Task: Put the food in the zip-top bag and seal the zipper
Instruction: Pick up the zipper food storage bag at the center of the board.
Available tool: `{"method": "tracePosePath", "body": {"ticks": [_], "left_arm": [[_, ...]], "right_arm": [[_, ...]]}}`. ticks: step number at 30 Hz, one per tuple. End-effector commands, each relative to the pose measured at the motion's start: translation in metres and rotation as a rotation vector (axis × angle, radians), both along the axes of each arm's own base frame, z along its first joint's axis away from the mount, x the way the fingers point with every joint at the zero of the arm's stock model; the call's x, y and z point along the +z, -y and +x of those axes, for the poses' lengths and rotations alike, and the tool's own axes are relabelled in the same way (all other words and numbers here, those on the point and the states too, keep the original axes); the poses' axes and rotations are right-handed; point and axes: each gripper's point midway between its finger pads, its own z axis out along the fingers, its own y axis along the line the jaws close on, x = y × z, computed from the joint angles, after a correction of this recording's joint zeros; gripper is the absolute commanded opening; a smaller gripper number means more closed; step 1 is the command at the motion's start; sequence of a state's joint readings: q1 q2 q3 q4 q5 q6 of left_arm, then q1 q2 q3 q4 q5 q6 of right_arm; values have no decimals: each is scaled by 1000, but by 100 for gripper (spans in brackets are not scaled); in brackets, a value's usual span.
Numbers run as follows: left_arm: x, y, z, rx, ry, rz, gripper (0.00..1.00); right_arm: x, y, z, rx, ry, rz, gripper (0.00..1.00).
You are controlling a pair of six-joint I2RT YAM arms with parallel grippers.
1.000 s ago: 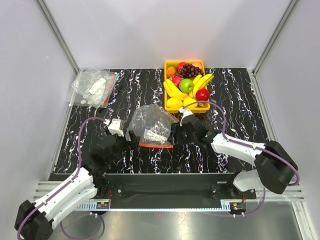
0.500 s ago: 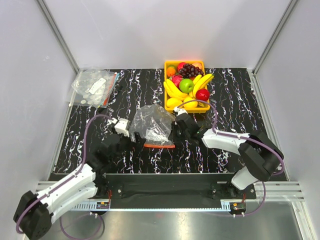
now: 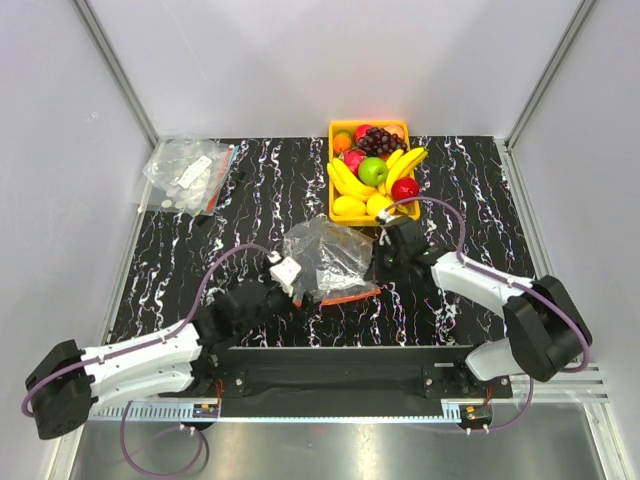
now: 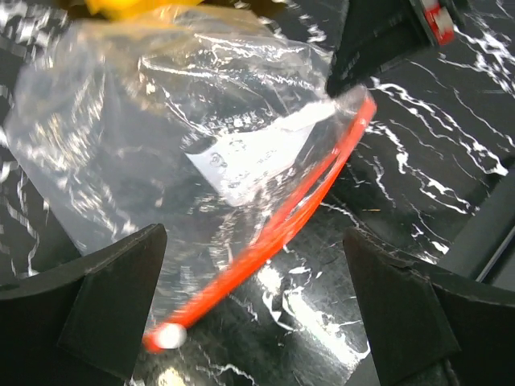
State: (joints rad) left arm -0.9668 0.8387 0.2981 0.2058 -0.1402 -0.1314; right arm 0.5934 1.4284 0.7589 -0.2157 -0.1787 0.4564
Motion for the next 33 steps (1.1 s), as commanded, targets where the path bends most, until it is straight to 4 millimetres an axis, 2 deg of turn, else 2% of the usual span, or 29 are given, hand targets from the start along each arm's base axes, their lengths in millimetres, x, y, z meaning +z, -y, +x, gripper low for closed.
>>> {"method": "tracePosePath", "body": {"ticks": [1,2,3,4,6,7,8,9,11,12,17,19,21,26,28,33], "left_arm": [[52,28,9,-58,167,-45,99],[49,32,7,-75,158,-17,98],[37,34,9,-106,171,65,98],[50,44,10,-125,188,73,97],[30,49,10,-175,175,205,89],[32,55,9,-185,181,233,86],[38,61,10,-191,186,263,86],[30,65,12,-199,196,326,86],[35,73,10,-212,242,407,86],[23,76,2,-246,235,466,86],[3,74,-8,-303,213,581,85],[-7,74,-16,-354,187,600,79],[-14,71,-19,-374,187,624,77],[-26,66,-11,-342,222,690,77],[-26,72,-10,-341,236,703,77],[-47,78,-5,-340,245,768,73]], "right_arm": [[13,12,-16,45,-57,30,3],[18,15,-11,42,-45,20,5],[18,18,-10,42,-54,11,6],[16,20,-13,48,-73,-4,6],[19,19,-10,64,-74,-1,8],[18,19,-11,72,-85,-4,9],[20,18,-9,83,-81,-1,9],[20,18,-8,87,-85,-4,10],[19,16,-7,97,-92,0,10],[18,17,-5,95,-97,2,10],[18,20,-1,103,-95,11,11],[16,23,1,99,-100,11,11],[14,23,1,106,-108,12,11],[14,20,3,113,-120,37,11],[17,16,3,124,-121,58,11],[21,11,5,131,-116,83,11]]}}
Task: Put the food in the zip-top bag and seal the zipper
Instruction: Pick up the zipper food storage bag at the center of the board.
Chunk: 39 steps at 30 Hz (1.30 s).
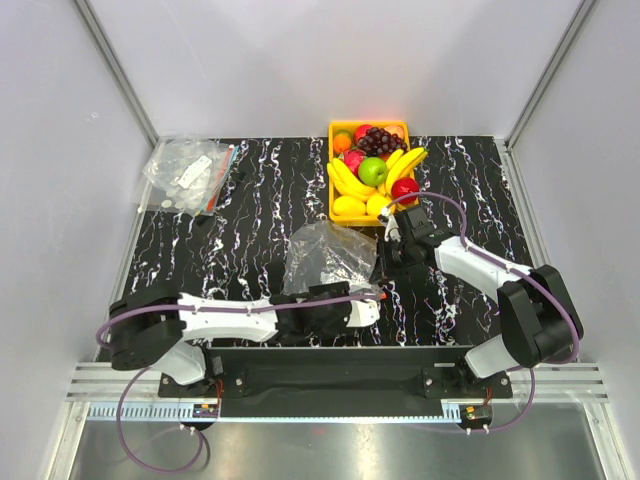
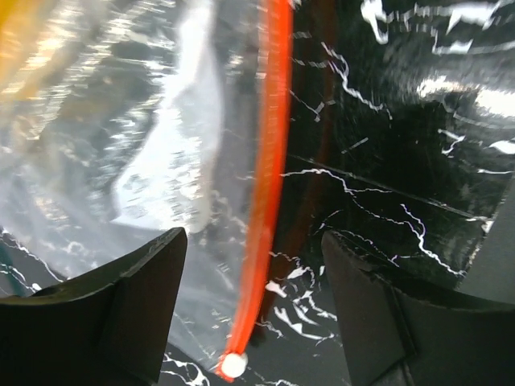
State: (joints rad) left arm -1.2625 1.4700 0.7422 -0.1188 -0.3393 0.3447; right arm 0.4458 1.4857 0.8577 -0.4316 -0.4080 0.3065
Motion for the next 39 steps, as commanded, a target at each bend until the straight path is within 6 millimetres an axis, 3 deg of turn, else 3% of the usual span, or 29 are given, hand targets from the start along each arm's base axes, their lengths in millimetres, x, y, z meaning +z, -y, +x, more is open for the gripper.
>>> {"method": "tracePosePath", "body": {"ticks": [1,4,7,12,15,17,18,21,27,32,33,36,38,39], "left_arm": [[10,14,14,16,77,-15,73],[5,12,21,48,104,7,67],[9,11,29,81,138,2,44],[16,12,34,95,139,-33,25],[17,12,37,121,105,-45,0],[16,12,33,141,24,-68,0],[16,8,37,161,-12,-85,0],[22,4,28,210,-128,-144,0],[42,-10,8,277,-217,-250,0],[49,-20,-10,306,-304,-308,0],[49,-19,-16,292,-339,-318,0],[49,-12,-24,252,-428,-379,0],[45,-14,-22,270,-469,-406,0],[46,-9,-25,245,-500,-432,0]], "right_arm": [[18,-12,12,26,44,61,11],[17,-12,12,29,43,66,11],[17,-14,10,35,42,80,11],[13,-15,9,40,34,85,11],[13,-15,10,32,40,85,13],[15,-15,12,18,42,91,13],[18,-16,13,18,50,97,22],[32,-21,15,23,84,135,33],[53,-41,31,37,84,216,26],[52,-64,44,67,65,207,25],[58,-73,48,81,87,203,25],[50,-82,52,93,73,163,27],[41,-83,54,86,64,133,32],[38,-82,55,88,63,125,40]]}}
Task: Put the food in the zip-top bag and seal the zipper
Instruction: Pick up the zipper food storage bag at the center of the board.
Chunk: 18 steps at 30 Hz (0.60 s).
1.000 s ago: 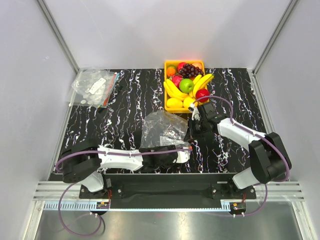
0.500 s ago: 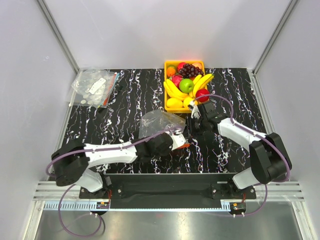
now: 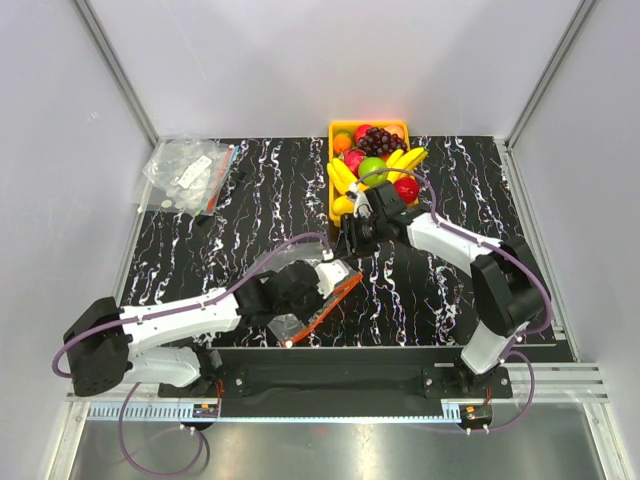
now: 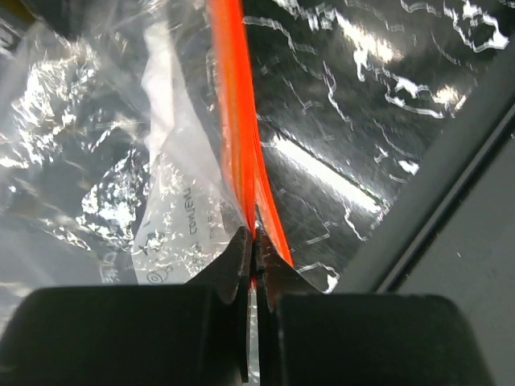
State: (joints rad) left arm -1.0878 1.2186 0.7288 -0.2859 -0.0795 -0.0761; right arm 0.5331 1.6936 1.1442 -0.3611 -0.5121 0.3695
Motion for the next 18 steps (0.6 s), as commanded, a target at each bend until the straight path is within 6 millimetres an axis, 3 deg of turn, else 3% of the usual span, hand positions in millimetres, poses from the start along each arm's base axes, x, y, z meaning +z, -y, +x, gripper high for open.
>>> {"method": "tracePosePath", "body": {"ticks": [1,3,6,9,13,16,18], "left_arm": [[5,14,-14,-48,-121,-143,0],[8,18,-13,-61,-138,-198,0],[7,20,-15,-84,-140,-226,0],[6,21,-16,-94,-138,-228,0],[-1,20,-17,-102,-139,-222,0],[-3,20,-17,-105,-140,-218,0],[-4,20,-16,-103,-139,-216,0]], "right_arm": [[-6,1,10,-23,20,-53,49],[-6,6,11,-37,33,-80,57],[17,4,18,-48,88,-54,53],[48,-11,22,-15,108,24,50],[70,-29,21,35,113,85,49],[72,-50,10,96,97,116,47],[63,-65,0,151,44,152,46]]}}
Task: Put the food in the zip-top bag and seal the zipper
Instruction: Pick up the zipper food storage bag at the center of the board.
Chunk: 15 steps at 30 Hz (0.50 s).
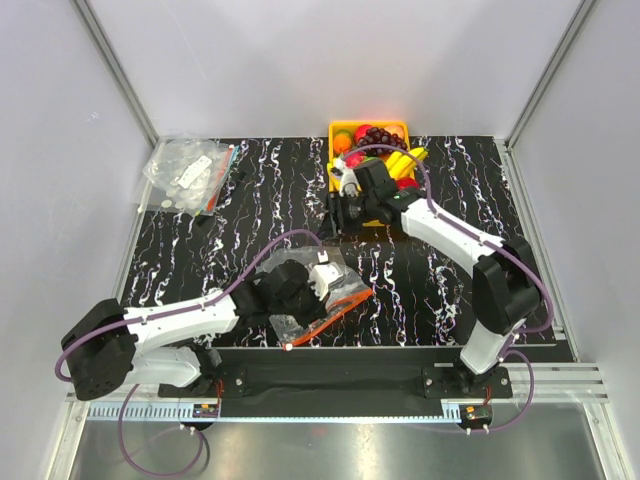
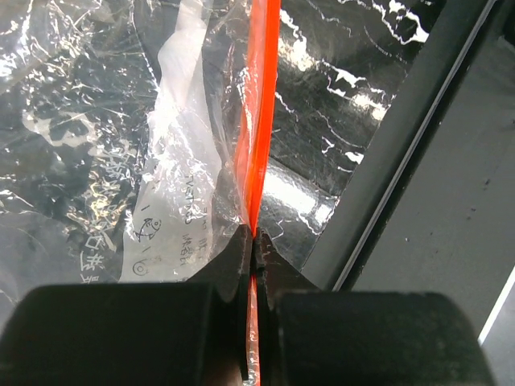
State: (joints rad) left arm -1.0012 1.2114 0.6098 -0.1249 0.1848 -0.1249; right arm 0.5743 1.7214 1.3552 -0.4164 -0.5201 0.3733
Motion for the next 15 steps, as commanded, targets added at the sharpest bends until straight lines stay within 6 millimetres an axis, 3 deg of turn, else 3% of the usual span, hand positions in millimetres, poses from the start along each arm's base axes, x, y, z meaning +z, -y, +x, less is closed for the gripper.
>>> {"method": "tracePosePath", "body": {"ticks": [1,5,10,15], "left_arm": [[14,11,4,-19,27,-70,0],[22,10,9,5,40,-81,0],[41,5,19,51,83,-107,0],[64,2,32,118,105,-154,0]], "right_arm": [[-3,-39,-30,143,-75,74,43],[-46,-54,-38,172,-156,73,33],[-97,-51,-52,167,-260,56,29],[-118,-45,-46,142,-242,-36,29]]}}
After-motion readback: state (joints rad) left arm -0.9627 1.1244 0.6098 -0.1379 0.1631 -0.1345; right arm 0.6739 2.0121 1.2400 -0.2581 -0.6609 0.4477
